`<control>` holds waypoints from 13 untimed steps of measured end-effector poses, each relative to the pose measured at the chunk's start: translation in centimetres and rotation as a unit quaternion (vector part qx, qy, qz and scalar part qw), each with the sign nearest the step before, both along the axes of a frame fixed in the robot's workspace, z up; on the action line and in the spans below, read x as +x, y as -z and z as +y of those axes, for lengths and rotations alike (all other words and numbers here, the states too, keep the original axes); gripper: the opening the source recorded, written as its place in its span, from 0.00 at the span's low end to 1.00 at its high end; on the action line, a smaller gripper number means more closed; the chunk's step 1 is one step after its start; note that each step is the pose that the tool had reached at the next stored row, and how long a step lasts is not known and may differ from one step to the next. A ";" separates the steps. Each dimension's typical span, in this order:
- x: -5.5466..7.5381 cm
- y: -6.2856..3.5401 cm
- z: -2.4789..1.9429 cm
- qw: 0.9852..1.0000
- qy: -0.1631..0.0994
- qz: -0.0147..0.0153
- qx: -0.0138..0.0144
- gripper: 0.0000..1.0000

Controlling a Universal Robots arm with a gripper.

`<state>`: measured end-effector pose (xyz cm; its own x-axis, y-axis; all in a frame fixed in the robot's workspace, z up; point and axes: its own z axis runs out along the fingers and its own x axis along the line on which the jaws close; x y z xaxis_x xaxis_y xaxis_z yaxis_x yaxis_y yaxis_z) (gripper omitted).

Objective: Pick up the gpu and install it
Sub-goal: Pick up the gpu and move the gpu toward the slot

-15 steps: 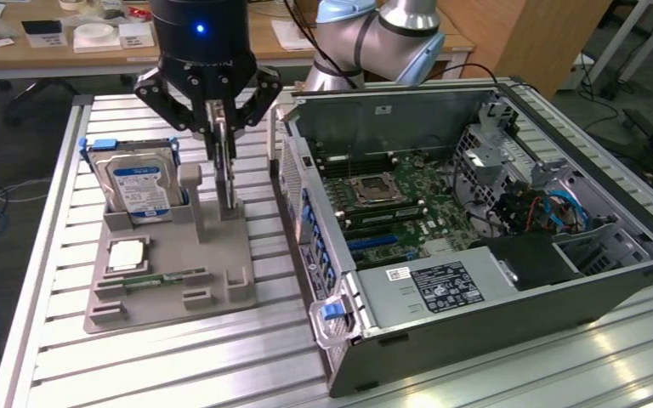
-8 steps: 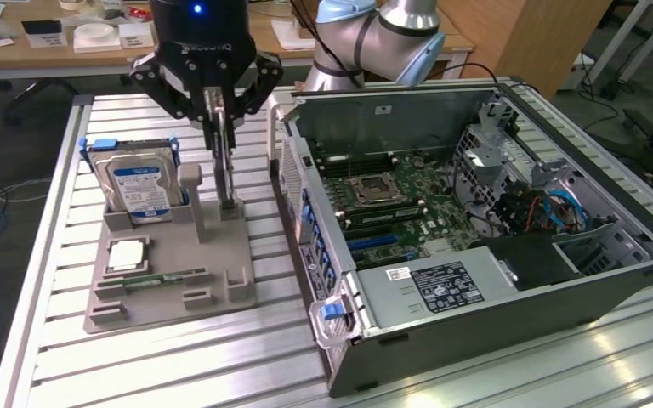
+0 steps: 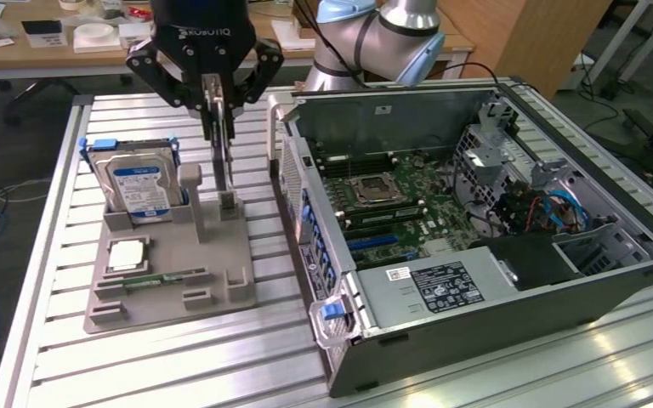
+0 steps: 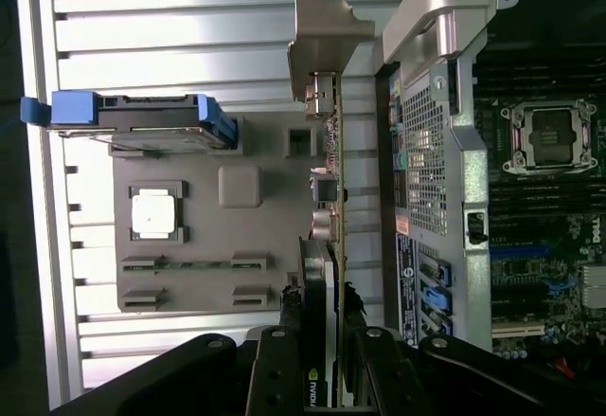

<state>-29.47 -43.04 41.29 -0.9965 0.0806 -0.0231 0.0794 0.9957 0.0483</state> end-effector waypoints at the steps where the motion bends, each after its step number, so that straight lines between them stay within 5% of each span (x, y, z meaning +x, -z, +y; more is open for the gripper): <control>1: 0.0 -0.01 0.00 1.000 0.000 0.000 0.000 0.27; 13: 0.4 -0.02 0.00 1.000 0.000 0.000 0.000 0.27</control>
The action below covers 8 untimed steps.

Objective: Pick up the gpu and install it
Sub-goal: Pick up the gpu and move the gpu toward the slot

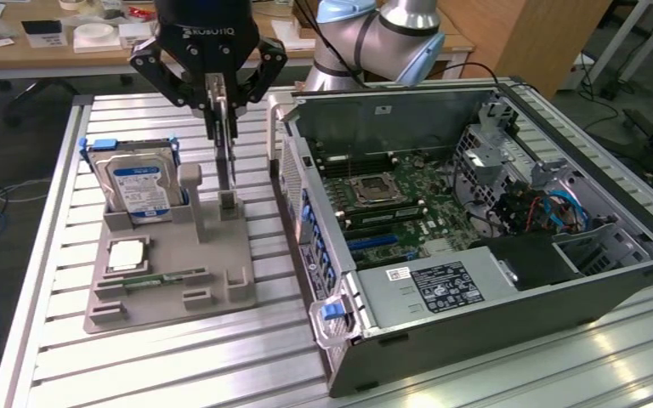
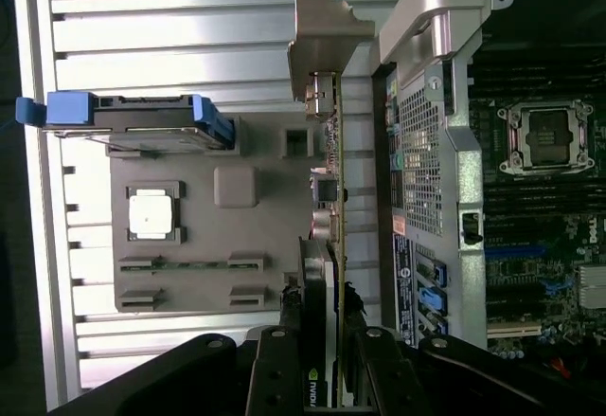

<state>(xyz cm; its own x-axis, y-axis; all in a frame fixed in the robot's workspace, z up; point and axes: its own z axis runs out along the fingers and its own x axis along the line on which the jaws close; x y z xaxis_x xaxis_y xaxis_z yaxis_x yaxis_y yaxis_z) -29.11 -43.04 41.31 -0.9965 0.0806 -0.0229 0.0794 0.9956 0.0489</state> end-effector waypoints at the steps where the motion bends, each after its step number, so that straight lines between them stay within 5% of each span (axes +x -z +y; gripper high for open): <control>1: 0.1 0.00 0.00 1.000 0.000 0.000 0.000 0.27; 8: 1.1 -0.28 0.00 1.000 0.000 0.002 0.000 0.27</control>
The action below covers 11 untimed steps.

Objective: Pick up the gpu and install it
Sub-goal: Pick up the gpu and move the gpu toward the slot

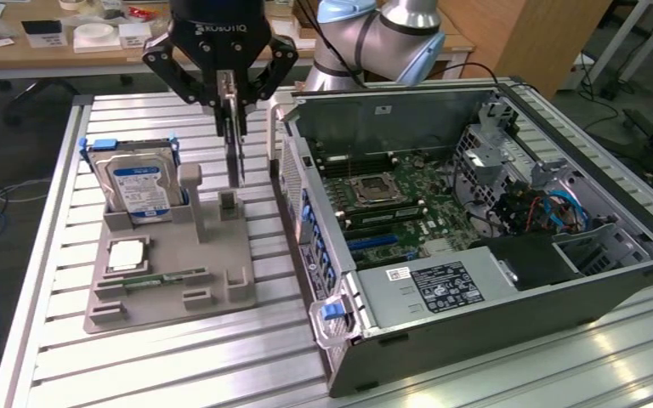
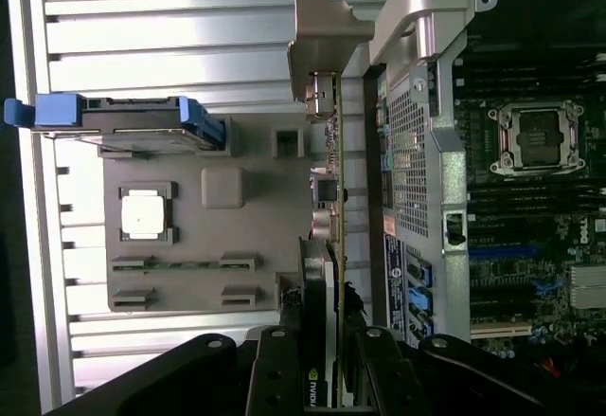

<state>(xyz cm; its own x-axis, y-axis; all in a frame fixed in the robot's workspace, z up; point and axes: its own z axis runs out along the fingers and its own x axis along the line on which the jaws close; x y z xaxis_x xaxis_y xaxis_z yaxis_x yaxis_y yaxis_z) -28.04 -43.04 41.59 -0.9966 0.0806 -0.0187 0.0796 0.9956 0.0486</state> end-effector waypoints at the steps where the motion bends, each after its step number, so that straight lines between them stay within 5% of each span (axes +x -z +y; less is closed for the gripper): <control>1: 0.2 -0.04 0.00 1.000 0.000 0.000 0.000 0.27; 9: 1.8 -0.14 0.00 1.000 0.000 0.003 0.001 0.27; 11: 3.5 -0.14 0.00 1.000 0.000 0.004 0.004 0.27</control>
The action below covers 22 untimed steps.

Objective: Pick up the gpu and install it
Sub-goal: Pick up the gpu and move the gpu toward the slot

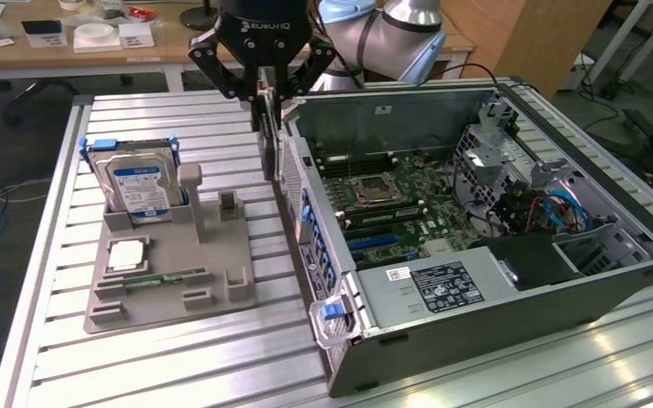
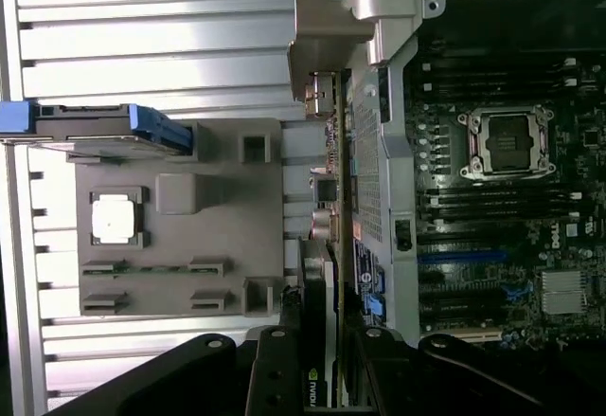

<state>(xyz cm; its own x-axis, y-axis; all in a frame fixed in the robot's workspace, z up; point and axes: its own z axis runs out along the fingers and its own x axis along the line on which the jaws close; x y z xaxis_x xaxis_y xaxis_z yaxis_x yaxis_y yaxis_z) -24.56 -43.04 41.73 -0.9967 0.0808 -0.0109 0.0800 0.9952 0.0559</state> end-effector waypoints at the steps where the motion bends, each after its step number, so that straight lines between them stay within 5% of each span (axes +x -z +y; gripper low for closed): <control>1: 1.1 -0.01 0.00 1.000 0.000 0.000 0.002 0.27; 2: 2.2 0.00 0.00 1.000 0.000 0.000 0.003 0.27; 22: 7.9 0.00 0.00 1.000 0.000 0.001 0.004 0.27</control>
